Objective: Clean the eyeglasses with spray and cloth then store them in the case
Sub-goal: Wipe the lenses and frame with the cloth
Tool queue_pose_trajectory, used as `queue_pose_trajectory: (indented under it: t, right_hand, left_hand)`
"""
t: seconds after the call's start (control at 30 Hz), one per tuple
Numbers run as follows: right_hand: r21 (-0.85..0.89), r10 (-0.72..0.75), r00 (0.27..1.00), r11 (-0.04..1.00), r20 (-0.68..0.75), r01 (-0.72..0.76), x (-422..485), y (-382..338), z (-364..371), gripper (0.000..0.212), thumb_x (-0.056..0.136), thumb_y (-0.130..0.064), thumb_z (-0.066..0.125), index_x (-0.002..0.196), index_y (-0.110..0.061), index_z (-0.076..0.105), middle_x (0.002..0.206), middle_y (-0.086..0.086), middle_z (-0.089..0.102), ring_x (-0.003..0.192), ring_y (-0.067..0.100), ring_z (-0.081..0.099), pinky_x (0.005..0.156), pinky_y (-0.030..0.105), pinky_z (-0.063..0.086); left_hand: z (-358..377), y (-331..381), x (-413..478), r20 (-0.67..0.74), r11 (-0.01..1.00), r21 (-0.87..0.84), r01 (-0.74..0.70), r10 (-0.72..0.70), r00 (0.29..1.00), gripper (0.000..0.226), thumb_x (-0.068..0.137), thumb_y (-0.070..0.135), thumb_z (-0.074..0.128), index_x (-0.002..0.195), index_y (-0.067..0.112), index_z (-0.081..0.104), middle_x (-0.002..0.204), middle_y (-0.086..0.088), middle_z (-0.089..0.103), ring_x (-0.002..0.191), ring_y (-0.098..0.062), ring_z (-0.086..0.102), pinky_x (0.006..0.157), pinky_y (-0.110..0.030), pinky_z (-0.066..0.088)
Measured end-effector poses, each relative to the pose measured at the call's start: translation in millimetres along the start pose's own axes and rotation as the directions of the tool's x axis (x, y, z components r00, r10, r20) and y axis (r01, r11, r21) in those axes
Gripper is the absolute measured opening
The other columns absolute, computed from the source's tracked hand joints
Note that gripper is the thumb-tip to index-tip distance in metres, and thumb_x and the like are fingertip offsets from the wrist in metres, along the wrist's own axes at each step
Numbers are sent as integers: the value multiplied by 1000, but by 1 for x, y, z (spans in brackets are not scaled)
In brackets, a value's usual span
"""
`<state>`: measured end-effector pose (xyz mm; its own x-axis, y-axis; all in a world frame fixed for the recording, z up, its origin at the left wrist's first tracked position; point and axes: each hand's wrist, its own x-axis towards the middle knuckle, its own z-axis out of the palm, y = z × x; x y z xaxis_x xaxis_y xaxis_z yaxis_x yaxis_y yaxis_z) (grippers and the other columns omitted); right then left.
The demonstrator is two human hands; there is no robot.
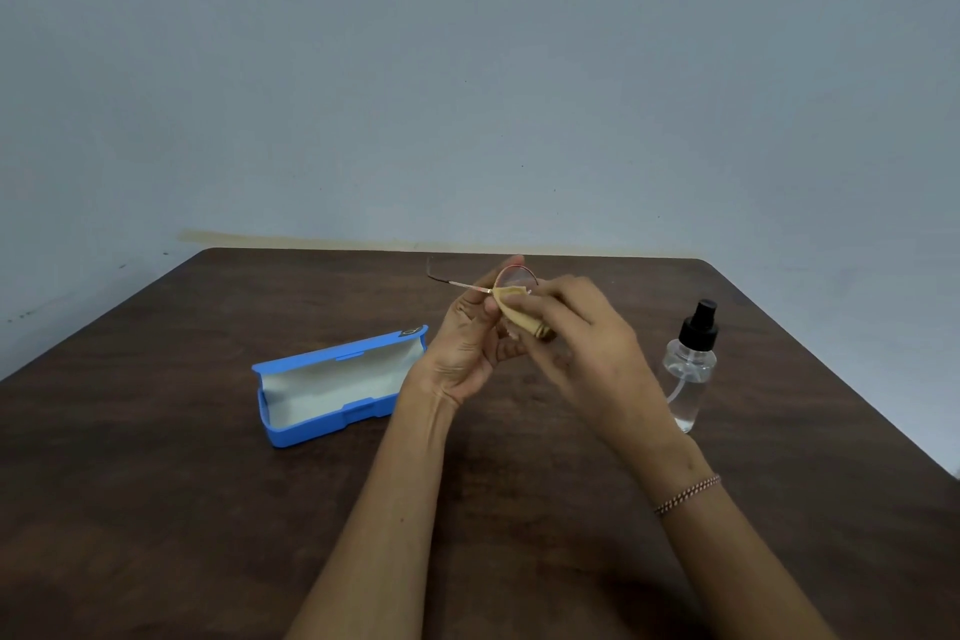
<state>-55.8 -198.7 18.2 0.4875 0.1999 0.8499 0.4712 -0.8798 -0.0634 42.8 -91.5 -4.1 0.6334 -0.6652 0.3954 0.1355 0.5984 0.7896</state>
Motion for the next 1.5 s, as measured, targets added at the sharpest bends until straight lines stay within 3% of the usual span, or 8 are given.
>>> queue_pose_trajectory:
  t: [0.3,0.53,0.7,0.83,1.0,1.13,1.4,1.5]
  right_hand:
    - [-33,-22,999,999,-47,21,0,-1,5,32,83,-6,58,114,-4,64,109,0,47,96,17,50,84,24,44]
    - [-25,34,992,999,-124,-37,0,7,-6,23,80,-4,59,101,-2,68,100,4,52,91,18,50,78,19,45]
    - [-24,-12,997,1000,-70,10,0,-1,2,30,83,-3,55,111,-2,65,106,7,53,95,19,48,89,15,37]
    - [8,-96,995,995,1,96,1,-5,2,25,81,-1,58,104,-1,68,98,15,60,89,25,51,79,25,43]
    - [-48,33,996,998,-89,-38,0,0,-1,27,81,-3,57,106,-1,67,98,13,58,95,19,49,82,22,45]
    - [-33,9,996,999,-87,-12,0,-8,6,31,87,-3,55,116,1,63,105,15,60,101,22,49,92,21,40]
    - [-74,71,988,994,-140,-82,0,-5,7,32,82,7,63,113,1,64,100,15,60,93,20,48,82,23,43]
    - [-39,6,992,999,-123,-11,-1,-10,12,33,83,6,60,115,-1,64,105,10,55,95,20,47,83,25,43]
  left_hand:
    - [2,-1,0,1,999,29,22,-22,1000,62,42,54,88,99,33,73,93,7,72,82,-7,69,61,-21,56]
    - [4,10,-9,-5,998,57,13,-13,1000,82,41,54,87,115,29,61,99,7,72,71,-9,68,52,-20,55]
    - [-1,18,-20,19,999,44,-10,9,1000,62,42,46,89,101,36,72,99,6,73,70,-11,70,49,-18,55]
    - [-2,18,-22,22,999,37,-20,19,1000,57,45,41,90,99,37,73,101,6,73,79,-5,70,55,-14,55]
    - [-5,18,-20,42,1000,18,1,-2,999,63,51,35,89,111,34,68,112,6,69,74,-12,71,59,-14,55]
    - [-5,19,-22,45,1000,23,16,-17,999,60,50,36,90,107,34,71,106,10,71,75,-8,70,61,-13,55]
    - [-6,20,-22,51,999,31,30,-32,998,59,49,32,90,105,29,73,106,8,71,70,-10,71,62,-14,55]
    - [-7,19,-22,62,998,31,48,-50,997,58,51,32,89,106,28,72,90,1,74,72,-10,71,63,-15,56]
